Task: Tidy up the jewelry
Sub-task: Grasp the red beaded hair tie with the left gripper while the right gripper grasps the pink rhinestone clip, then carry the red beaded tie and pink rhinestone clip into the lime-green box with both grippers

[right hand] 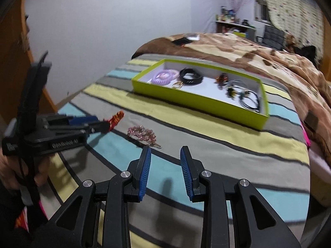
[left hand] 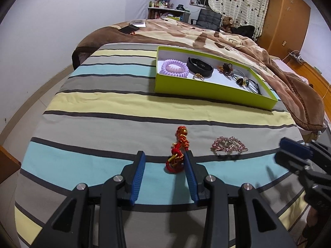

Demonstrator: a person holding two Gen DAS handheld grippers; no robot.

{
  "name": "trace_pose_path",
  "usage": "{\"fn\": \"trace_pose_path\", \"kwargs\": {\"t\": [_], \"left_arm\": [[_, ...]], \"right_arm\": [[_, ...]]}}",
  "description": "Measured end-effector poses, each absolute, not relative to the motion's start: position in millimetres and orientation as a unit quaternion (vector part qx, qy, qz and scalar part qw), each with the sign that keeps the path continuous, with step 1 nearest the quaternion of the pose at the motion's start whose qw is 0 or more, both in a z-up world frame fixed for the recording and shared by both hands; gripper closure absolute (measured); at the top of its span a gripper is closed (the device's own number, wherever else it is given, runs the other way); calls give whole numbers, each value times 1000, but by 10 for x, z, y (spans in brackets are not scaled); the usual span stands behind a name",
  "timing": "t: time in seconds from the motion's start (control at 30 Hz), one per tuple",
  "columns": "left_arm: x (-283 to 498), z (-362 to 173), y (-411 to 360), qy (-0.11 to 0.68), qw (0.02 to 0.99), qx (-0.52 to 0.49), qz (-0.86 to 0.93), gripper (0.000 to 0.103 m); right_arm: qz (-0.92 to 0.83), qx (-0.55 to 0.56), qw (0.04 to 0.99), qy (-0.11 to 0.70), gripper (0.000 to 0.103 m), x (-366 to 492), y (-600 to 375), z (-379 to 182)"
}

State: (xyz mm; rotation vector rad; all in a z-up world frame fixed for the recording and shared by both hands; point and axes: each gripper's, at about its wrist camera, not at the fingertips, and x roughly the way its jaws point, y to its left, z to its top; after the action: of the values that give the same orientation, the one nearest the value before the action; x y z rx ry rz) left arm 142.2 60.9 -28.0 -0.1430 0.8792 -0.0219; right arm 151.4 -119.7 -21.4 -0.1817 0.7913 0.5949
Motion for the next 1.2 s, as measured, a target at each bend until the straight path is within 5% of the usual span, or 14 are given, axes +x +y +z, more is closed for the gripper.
{"fn": "trace_pose_path", "kwargs": {"t": [0.17, 0.37, 0.53, 0.8, 0.9, 1.2], "left_arm": [[1498, -263, 518, 428, 900, -54, -57, 63], [1592, -275, 493, 429, 901, -33, -61, 63], [1610, -293, 596, 433, 899, -38, -48, 84], [1558, -302, 635, 431, 900, -40, -52, 86], [1551, -297, 626, 431, 900, -39, -52, 87], [1483, -276, 578, 429, 900, -39, -59, 89]], "right_arm": [[314, -118, 859, 386, 62, 1622, -1072, -291], [341, -165, 842, 384, 61, 1706, -885, -351], [361, -188, 829, 385, 61, 1775, -738, -422], [371, -181, 816, 404, 61, 1890, -622, -516], [364, -169, 820, 408, 81, 1887, -649, -519], [325, -121, 843, 412, 82, 1827, -807, -459]]}}
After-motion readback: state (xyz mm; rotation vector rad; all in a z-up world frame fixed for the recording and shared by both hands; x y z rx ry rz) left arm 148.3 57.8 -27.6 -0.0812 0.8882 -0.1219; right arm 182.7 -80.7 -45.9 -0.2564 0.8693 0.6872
